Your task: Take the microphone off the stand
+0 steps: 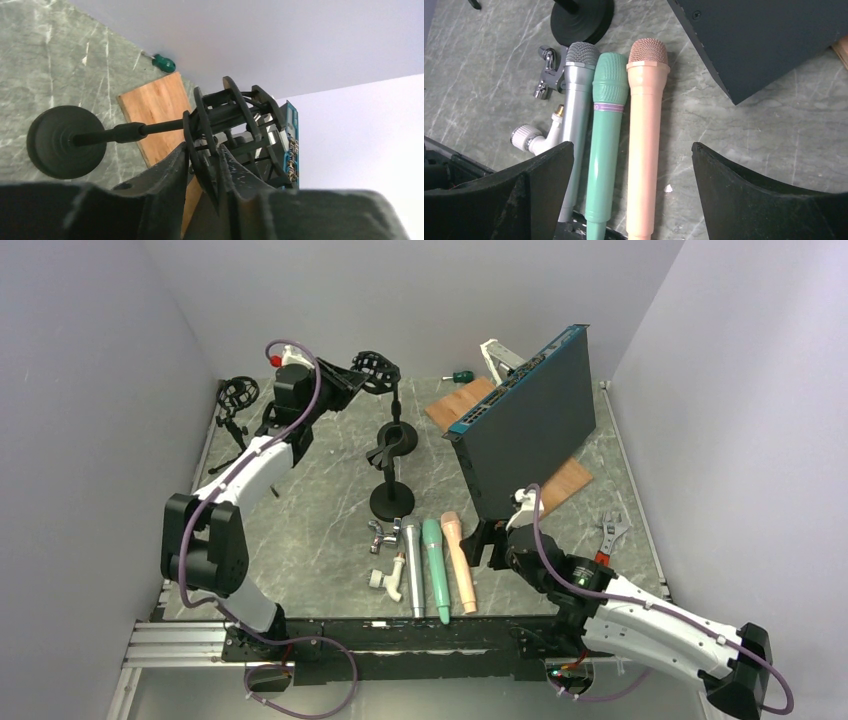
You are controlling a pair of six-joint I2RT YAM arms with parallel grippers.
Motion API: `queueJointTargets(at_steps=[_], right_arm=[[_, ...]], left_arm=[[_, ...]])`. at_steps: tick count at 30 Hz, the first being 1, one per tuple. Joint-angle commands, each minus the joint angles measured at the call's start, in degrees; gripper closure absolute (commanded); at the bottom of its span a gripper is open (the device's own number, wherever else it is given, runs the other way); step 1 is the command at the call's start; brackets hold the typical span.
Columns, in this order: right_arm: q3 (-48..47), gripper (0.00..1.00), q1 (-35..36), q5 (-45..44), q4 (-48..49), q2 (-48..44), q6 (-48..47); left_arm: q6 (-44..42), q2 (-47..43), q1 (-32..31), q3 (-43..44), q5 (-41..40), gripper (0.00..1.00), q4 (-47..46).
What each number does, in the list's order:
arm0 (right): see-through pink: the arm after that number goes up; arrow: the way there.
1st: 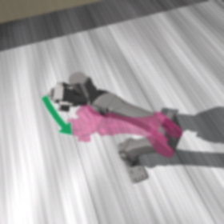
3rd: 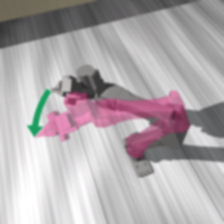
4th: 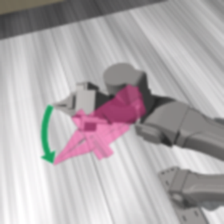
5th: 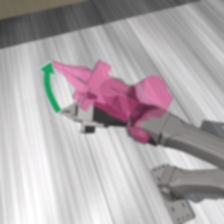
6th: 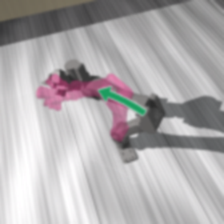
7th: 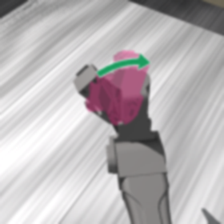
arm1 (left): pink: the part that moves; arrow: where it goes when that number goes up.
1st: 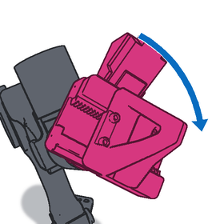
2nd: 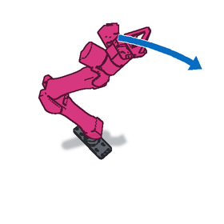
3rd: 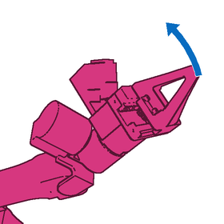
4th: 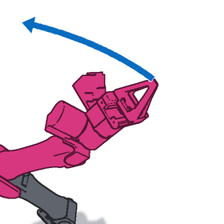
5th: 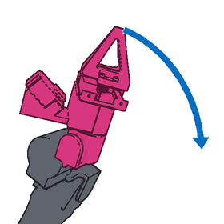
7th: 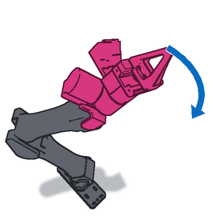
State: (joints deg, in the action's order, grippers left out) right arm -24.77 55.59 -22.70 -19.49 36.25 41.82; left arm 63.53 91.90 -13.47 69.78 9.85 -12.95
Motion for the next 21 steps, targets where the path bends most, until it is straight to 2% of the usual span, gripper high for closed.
queueJointTargets(at_steps=[1,4,7,11,15,21], right_arm=[[-0.7,0.11,0.2,-1.8,-2.1,-1.4,0.7],[-0.8,0.11,0.2,-1.8,-2.7,-2.3,1.0],[-0.7,0.11,0.2,-1.6,-3.0,-3.4,1.0],[-1.0,0.11,0.2,-1.4,-3.1,-3.7,0.7],[-0.9,0.11,0.3,-1.2,-2.7,-3.2,0.7],[0.0,0.11,0.2,0.2,0.2,-1.9,0.7]], left_arm=[[0.7,2.9,-0.7,1.9,2.4,0.76,-2.5],[-1.4,2.7,-0.7,2.6,2.3,0.86,-1.0],[-6.1,1.1,-0.6,4.3,1.8,1.0,2.8],[-13.1,-1.0,1.3,6.6,5.7,1.0,8.0],[-20.1,-3.9,5.5,9.4,11.4,1.0,19.5],[-29.5,-10.6,12.6,9.9,14.6,1.0,31.7]])
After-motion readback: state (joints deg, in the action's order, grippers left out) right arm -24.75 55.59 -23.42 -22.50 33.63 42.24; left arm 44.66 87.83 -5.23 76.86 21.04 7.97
